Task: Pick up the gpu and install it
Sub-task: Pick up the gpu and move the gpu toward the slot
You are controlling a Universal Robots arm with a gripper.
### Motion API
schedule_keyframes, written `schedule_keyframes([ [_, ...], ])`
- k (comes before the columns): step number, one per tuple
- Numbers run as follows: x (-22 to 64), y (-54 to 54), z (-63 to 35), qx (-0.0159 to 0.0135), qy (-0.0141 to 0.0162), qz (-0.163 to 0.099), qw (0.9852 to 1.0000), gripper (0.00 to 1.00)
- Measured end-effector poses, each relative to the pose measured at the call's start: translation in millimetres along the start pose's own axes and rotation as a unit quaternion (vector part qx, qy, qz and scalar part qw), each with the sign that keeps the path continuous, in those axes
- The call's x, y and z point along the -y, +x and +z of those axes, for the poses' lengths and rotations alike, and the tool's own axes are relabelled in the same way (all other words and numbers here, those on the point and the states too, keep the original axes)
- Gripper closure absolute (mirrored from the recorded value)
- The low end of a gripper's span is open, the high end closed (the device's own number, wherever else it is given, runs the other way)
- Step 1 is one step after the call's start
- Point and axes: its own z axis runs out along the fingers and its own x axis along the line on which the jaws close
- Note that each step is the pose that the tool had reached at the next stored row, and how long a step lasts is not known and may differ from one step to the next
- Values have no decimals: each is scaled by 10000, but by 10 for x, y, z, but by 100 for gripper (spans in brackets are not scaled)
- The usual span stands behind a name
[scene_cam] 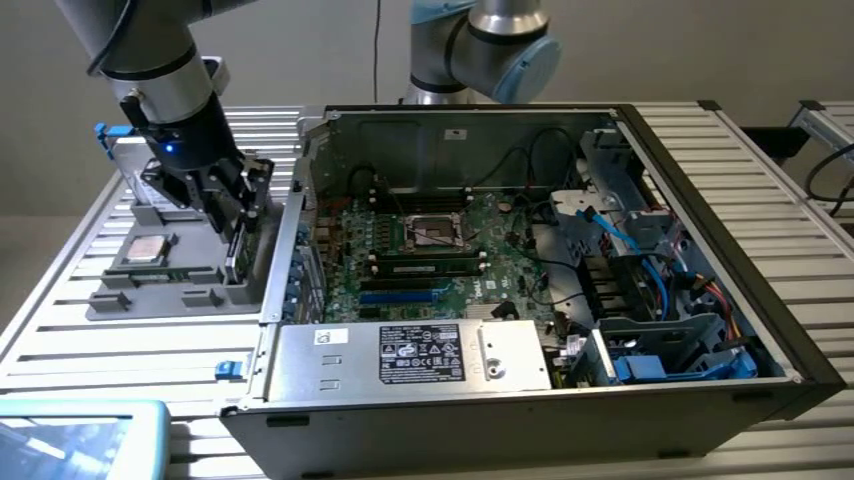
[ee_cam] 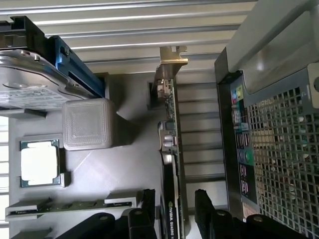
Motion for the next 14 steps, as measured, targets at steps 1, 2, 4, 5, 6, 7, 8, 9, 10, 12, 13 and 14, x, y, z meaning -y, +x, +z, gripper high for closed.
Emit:
schedule_keyframes([
  [1, 0, 1, 18, 1, 1, 16, 10000, 54],
  [2, 0, 1, 37, 3, 1, 35, 10000, 54],
  [4, -2, 2, 72, 7, -3, 68, 10000, 54],
  [5, -4, 3, 90, 7, -10, 81, 10000, 54],
  [6, -9, 4, 105, 7, -16, 91, 10000, 54],
  [7, -16, 5, 120, 7, -22, 96, 10000, 54],
  [8, -21, 5, 132, 5, -29, 99, 9999, 54],
  [9, -20, 5, 144, 4, -42, 98, 9999, 54],
  [10, -19, 6, 155, 2, -52, 93, 9999, 54],
  [12, -16, 7, 186, -2, -70, 74, 9999, 54],
  [13, -15, 6, 199, -5, -82, 56, 10000, 54],
  [14, -14, 7, 208, -9, -96, 32, 9999, 54],
])
